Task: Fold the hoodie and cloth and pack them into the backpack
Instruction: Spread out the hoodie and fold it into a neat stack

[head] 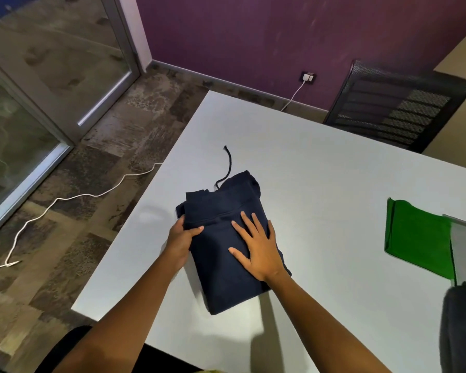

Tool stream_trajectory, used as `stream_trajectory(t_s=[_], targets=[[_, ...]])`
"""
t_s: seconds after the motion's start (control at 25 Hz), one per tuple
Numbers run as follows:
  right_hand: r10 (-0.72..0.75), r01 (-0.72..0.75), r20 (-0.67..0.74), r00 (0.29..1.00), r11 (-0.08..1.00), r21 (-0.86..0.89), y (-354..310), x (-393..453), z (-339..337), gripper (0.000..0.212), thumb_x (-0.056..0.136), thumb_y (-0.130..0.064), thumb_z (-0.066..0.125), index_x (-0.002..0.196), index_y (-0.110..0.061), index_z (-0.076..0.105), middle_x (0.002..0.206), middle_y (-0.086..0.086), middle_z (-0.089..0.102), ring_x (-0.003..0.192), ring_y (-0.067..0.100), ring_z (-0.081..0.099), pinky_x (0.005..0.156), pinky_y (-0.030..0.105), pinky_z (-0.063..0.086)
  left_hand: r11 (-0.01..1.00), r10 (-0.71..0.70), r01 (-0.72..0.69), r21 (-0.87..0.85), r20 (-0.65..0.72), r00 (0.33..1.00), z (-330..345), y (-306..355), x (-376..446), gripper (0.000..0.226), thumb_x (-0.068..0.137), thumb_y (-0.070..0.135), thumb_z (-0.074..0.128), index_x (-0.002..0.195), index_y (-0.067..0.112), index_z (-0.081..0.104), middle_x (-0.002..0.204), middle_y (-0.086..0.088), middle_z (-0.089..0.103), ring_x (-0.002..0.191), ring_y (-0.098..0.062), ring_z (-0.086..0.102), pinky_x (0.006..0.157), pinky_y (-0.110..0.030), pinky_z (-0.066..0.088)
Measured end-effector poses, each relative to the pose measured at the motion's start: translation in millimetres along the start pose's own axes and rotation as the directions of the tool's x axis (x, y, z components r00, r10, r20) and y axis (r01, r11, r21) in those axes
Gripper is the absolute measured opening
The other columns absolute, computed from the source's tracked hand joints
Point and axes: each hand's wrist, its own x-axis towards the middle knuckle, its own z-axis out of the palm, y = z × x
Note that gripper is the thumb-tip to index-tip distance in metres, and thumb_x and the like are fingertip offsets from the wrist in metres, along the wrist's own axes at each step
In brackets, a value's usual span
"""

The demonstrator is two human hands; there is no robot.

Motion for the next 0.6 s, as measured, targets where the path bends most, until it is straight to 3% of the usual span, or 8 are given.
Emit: stream_trajectory(t_s=[0.16,0.32,0.44,0.52,0.6], targets=[[0.110,-0.108,0.143,0.984,0.994,-0.023,7,2,12,0.070,0.095,-0.074,0.024,0.157,-0.044,0.007,0.168,-0.012,-0.001,0.155,0.016,-0.005,0.124,0.055,-0.002,0.959,-0.107,0.167,0.229,-0.252,0.962,-15,-17,7,0.052,0.077,0.028,0.085,0.118,0.013,0.057,0.121,-0.010,0.065,0.106,-0.032,0.065,0.089,-0.052,0.057],[0.119,-0.127,0.182,0.976,0.991,0.031,10,5,10,0.070,0.095,-0.073,0.025,0.157,-0.045,0.007,0.167,-0.014,-0.001,0.155,0.014,-0.004,0.124,0.055,0.001,0.944,-0.147,0.216,0.248,-0.268,0.952,-13,-27,9,0.067,0.070,0.050,0.084,0.114,0.012,0.051,0.116,-0.008,0.063,0.103,-0.032,0.064,0.085,-0.054,0.059],[0.116,-0.129,0.148,0.982,0.989,0.075,9,3,9,0.071,0.094,-0.074,0.024,0.157,-0.044,0.009,0.167,-0.014,0.002,0.155,0.012,-0.003,0.124,0.054,0.001,0.939,-0.146,0.226,0.258,-0.295,0.944,-5,-23,3,0.075,0.074,0.047,0.083,0.126,0.007,0.046,0.127,-0.014,0.057,0.107,-0.034,0.060,0.088,-0.052,0.057],[0.140,-0.148,0.080,0.987,0.983,0.109,8,0,10,0.070,0.095,-0.072,0.026,0.157,-0.042,0.013,0.167,-0.014,0.005,0.155,0.010,0.000,0.124,0.053,0.003,0.877,0.021,0.153,0.455,-0.355,0.935,-1,-19,-6,0.087,0.076,0.042,0.083,0.140,0.007,0.035,0.142,-0.018,0.042,0.123,-0.038,0.051,0.100,-0.052,0.049],[0.189,-0.191,0.029,0.982,0.978,0.085,7,-4,12,0.069,0.097,-0.070,0.026,0.158,-0.039,0.014,0.167,-0.012,0.006,0.154,0.011,0.002,0.124,0.055,0.004,0.650,0.385,-0.054,0.758,-0.267,0.883,4,-15,-14,0.094,0.076,0.042,0.082,0.148,0.010,0.030,0.151,-0.017,0.031,0.137,-0.039,0.037,0.110,-0.055,0.036]])
